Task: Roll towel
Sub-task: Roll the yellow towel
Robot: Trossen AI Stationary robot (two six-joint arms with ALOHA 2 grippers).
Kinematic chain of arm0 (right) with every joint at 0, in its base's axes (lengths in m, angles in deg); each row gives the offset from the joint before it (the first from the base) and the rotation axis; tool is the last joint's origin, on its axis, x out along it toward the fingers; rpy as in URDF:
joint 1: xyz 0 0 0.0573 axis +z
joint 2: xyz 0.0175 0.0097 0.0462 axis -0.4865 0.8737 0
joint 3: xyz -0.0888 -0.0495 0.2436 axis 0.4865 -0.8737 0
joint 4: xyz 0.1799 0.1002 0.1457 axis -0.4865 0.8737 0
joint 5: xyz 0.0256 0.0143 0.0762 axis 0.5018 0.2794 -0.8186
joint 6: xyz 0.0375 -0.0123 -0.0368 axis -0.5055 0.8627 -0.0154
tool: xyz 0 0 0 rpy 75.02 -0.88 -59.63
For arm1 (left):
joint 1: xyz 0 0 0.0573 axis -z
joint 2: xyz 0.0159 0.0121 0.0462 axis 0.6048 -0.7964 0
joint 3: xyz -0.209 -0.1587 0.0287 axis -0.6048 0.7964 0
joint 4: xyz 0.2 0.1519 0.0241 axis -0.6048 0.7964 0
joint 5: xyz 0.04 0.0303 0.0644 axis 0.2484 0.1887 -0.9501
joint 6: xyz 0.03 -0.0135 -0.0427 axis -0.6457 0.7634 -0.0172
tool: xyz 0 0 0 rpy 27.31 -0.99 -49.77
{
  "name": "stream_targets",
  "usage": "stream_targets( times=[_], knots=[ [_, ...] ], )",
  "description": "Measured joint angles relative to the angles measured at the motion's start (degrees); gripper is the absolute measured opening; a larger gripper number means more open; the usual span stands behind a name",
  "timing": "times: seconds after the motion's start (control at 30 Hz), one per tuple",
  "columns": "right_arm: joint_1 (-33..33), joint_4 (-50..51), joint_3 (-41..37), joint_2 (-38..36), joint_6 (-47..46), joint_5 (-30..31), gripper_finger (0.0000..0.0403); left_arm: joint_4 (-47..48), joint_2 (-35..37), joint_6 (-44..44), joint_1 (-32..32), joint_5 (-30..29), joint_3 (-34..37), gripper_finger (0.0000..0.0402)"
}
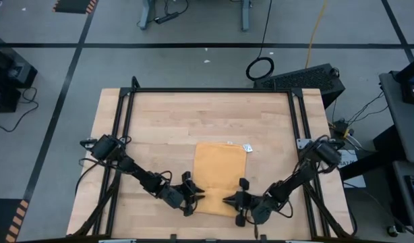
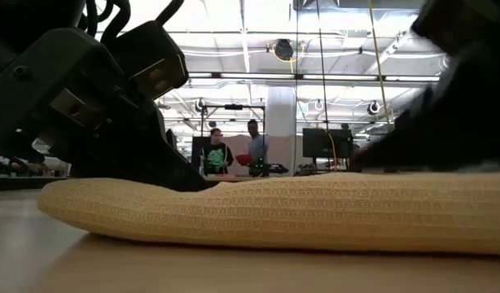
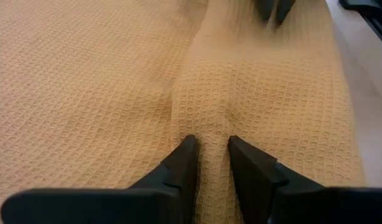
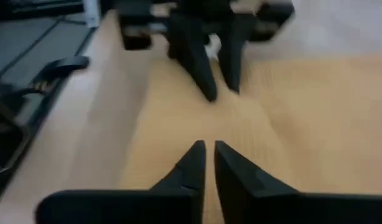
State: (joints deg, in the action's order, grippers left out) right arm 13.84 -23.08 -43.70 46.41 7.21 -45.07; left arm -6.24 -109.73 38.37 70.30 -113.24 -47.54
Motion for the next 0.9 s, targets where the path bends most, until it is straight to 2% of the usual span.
stream_targets(
  times=[0.23,0.37,0.47,0.63,0.77,0.9],
  knots=[
    [5.5,22.1,0.1,-17.1,15.4,-0.5,0.0111,0.8,-0.1,0.0,0.1,0.4,0.1,0.0096],
    [10.8,35.4,0.3,-22.7,16.7,-1.5,0.0179,0.8,-0.1,0.0,0.1,0.5,0.1,0.0096],
    [13.9,41.0,0.2,-22.4,13.9,-1.8,0.0226,0.8,-0.2,0.0,0.1,0.6,0.1,0.0096],
    [16.1,43.0,0.2,-17.9,14.8,-0.6,0.0287,0.5,-0.2,0.0,0.0,1.0,0.2,0.0096],
    [15.9,39.6,0.2,-13.5,21.6,0.4,0.0309,0.2,-0.2,0.3,0.0,1.4,0.2,0.0096],
    [15.8,35.1,0.5,-10.0,30.4,3.9,0.0313,-0.1,-0.2,0.4,0.0,1.9,0.2,0.0096]
  ],
)
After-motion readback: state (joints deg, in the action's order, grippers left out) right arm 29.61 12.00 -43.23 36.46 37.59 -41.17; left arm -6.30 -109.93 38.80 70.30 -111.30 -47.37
